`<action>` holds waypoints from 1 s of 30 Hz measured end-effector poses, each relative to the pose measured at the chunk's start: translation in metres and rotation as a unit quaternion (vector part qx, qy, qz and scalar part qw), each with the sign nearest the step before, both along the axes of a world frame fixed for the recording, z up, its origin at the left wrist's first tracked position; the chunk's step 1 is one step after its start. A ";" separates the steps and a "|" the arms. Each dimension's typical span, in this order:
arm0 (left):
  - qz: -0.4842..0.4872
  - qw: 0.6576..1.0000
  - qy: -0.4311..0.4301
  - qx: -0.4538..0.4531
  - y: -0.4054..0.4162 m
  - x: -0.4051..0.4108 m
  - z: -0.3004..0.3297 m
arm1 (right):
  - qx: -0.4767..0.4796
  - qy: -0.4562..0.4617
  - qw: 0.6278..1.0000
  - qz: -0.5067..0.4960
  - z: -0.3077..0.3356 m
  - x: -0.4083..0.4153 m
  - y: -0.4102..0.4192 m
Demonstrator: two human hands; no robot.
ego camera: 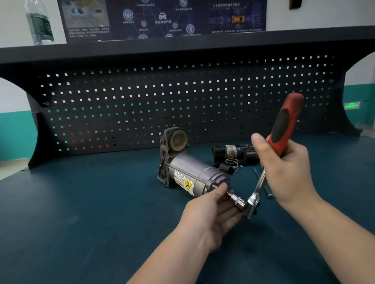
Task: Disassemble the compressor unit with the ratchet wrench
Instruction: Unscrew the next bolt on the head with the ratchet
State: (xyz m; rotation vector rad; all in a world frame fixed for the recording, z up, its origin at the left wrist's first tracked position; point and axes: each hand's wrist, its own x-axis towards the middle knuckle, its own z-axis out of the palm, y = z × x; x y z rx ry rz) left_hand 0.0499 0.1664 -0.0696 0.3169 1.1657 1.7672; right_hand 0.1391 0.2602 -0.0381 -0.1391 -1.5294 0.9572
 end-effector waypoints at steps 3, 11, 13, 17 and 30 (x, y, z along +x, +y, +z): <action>0.004 1.000 -0.005 -0.004 0.000 0.003 0.002 | 0.016 0.024 0.999 0.016 0.003 0.002 0.001; -0.062 0.997 0.006 -0.040 -0.009 0.019 0.004 | -0.118 0.064 0.982 0.131 0.019 0.013 0.015; -0.093 0.994 0.007 -0.054 -0.013 0.031 0.003 | -0.213 0.069 0.959 0.173 0.021 0.019 0.034; -0.124 0.989 -0.018 -0.072 -0.026 0.062 0.001 | -0.448 0.122 0.876 0.133 0.012 0.019 0.058; -0.119 0.988 -0.070 -0.071 -0.045 0.124 0.012 | -0.531 -0.046 0.845 0.039 -0.017 0.005 0.075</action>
